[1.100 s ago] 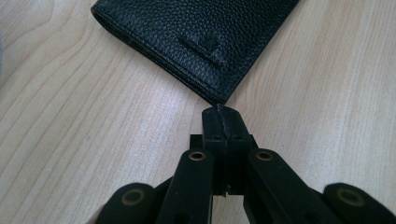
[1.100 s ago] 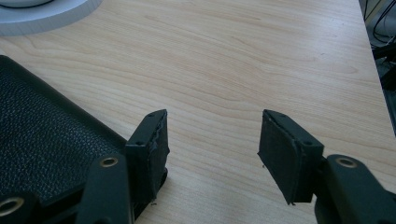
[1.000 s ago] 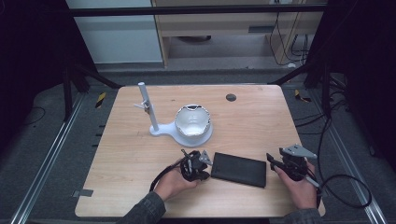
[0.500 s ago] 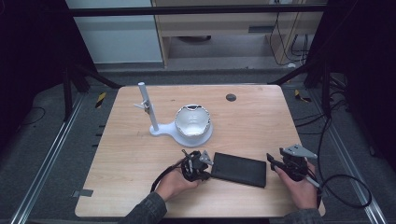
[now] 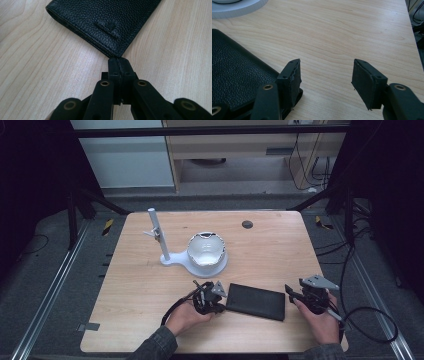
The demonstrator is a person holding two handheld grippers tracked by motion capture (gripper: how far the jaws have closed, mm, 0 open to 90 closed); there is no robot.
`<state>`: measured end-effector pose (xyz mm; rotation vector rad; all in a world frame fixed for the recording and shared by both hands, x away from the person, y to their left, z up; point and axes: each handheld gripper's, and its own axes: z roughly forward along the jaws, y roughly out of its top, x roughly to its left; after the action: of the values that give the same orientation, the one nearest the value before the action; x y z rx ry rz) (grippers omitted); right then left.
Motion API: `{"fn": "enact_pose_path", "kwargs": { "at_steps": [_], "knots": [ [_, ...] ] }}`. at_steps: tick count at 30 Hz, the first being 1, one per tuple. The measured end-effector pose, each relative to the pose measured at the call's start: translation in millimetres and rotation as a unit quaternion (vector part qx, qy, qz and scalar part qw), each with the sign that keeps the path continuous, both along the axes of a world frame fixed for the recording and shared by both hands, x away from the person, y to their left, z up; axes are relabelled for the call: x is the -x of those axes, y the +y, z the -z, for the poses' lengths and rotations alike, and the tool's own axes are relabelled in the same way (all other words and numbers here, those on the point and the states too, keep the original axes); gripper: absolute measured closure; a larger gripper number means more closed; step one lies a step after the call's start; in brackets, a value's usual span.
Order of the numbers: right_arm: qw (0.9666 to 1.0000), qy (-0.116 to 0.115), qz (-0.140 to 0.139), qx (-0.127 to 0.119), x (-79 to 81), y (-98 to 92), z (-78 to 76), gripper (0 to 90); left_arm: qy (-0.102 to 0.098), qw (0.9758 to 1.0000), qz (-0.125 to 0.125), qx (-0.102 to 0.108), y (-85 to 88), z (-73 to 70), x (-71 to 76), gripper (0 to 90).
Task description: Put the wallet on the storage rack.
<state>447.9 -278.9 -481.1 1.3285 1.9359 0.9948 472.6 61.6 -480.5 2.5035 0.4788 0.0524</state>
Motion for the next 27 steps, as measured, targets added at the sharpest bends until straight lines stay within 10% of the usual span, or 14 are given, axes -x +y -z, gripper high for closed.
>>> {"fn": "enact_pose_path", "kwargs": {
  "at_steps": [20, 27],
  "knots": [
    [1.0000, 0.001, -0.005, -0.001, 0.1, 2.0, -0.1, 37.4, -0.001, 0.9996, -0.009, 0.026, 5.4, -2.3, -4.4, 89.8],
    [0.9967, -0.002, -0.081, -0.005, 6.4, 28.3, -9.8, 32.8, 0.006, 0.9985, -0.014, 0.052, 4.9, -1.2, -6.9, 89.8]
  ]
}}
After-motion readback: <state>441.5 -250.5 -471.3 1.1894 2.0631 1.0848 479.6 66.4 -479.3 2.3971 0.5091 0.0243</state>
